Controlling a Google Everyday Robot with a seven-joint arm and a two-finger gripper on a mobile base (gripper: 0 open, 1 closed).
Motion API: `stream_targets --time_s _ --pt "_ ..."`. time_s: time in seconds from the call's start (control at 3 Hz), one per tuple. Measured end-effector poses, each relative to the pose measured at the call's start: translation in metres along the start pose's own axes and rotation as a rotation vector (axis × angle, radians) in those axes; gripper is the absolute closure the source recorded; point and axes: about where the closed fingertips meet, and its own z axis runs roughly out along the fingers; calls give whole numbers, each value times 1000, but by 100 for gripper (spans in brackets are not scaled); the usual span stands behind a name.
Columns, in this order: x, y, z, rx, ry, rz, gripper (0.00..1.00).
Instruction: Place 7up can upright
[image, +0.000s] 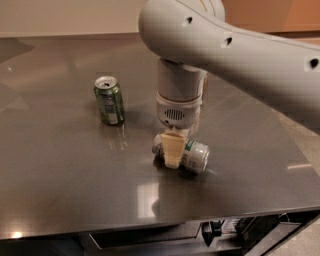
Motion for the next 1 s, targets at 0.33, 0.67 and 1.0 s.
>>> stream_targets --time_s 0.33,0.67,1.0 --pt "-4 -2 0 -8 5 8 64" --pt "-5 -1 -17 -18 -51 7 88" --pt "-3 0 -46 -28 -163 2 100"
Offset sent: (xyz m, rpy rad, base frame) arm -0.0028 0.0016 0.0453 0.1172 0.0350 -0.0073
